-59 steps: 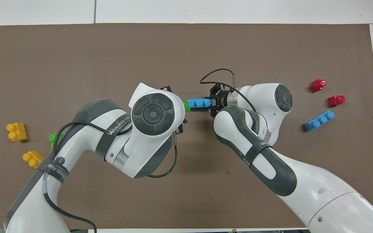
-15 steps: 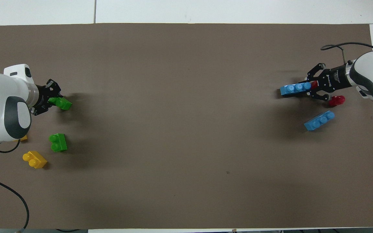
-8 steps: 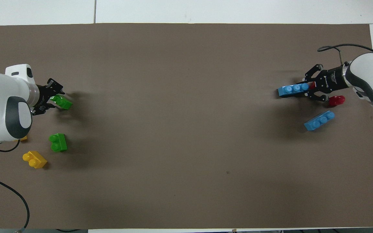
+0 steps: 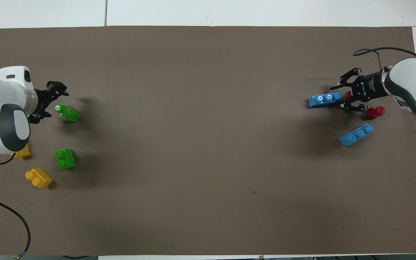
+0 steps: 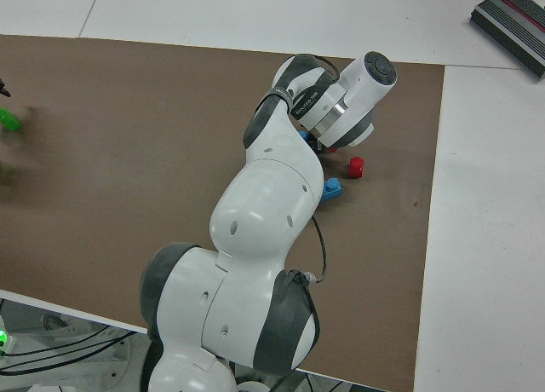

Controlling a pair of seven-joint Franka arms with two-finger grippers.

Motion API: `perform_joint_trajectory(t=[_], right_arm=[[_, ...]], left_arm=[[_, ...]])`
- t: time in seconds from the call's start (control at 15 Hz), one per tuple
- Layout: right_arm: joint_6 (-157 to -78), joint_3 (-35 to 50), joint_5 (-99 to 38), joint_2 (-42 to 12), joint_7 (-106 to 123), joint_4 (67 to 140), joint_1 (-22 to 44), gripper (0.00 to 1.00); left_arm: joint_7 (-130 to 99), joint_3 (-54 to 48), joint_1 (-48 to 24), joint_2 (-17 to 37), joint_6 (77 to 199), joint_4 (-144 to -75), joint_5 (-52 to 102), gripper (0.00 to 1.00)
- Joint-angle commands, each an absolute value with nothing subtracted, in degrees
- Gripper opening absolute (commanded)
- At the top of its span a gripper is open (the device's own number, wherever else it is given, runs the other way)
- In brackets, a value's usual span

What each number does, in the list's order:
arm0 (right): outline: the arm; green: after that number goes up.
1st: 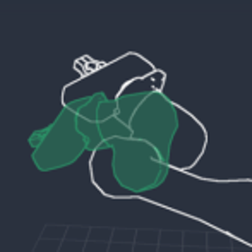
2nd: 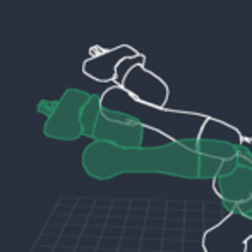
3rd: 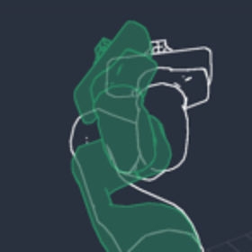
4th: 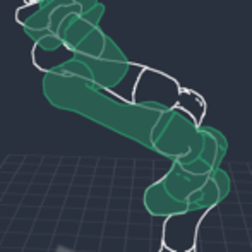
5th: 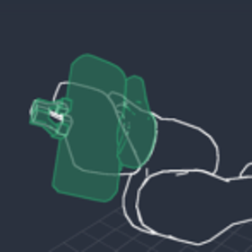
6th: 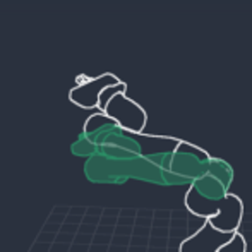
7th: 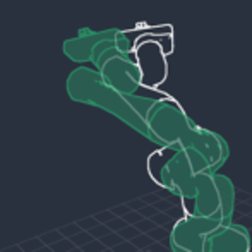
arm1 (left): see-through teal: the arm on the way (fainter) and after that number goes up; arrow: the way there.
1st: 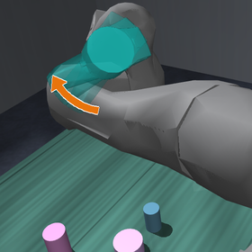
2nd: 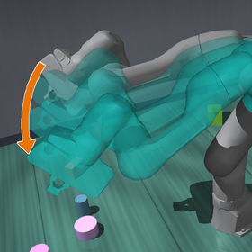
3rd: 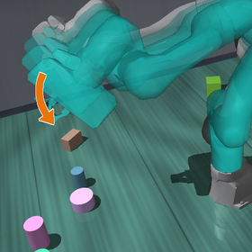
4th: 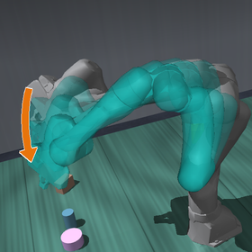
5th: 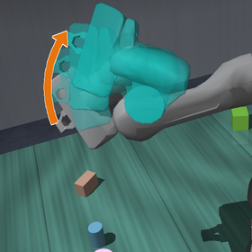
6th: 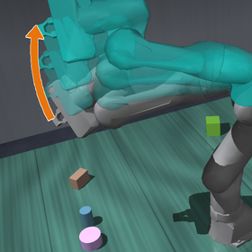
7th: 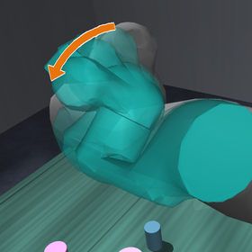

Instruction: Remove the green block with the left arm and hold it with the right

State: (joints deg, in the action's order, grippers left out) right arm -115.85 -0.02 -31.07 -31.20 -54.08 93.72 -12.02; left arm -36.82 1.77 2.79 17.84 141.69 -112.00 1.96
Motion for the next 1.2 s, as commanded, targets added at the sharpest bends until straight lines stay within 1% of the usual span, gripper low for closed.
perform_joint_trajectory(t=[0.0, 0.13, 0.33, 0.6, 0.87, 1.13], right_arm=[[-115.31, 0.09, -28.39, -28.84, -53.79, 93.43, -12.04, 0.69], [-115.31, 0.09, -27.43, -27.08, -53.70, 93.43, -11.95, 0.71], [-115.31, 0.79, -21.38, -24.27, -53.35, 93.17, -11.78, 0.72], [-114.26, 1.14, -14.34, -19.52, -47.92, 92.64, -9.59, 0.74], [-111.28, 1.23, -9.07, -15.22, -37.64, 92.64, -8.70, 0.77], [-106.62, 1.23, -4.57, -8.72, -27.28, 92.64, -7.03, 0.91]], left_arm=[[-30.26, 1.58, 2.73, 16.79, 135.83, -107.34, 1.94, 1.00], [-22.10, 1.41, 2.46, 15.83, 125.91, -102.07, 0.36, 1.00], [-16.01, 1.05, 1.76, 14.94, 113.77, -94.16, 0.26, 1.00], [-9.51, 1.05, -0.96, 13.28, 102.51, -88.52, -2.19, 1.00], [-2.90, 0.88, -1.84, 7.83, 96.87, -88.50, -1.85, 1.00], [-2.90, 0.35, -1.85, 4.23, 90.28, -88.50, -1.14, 1.00]])
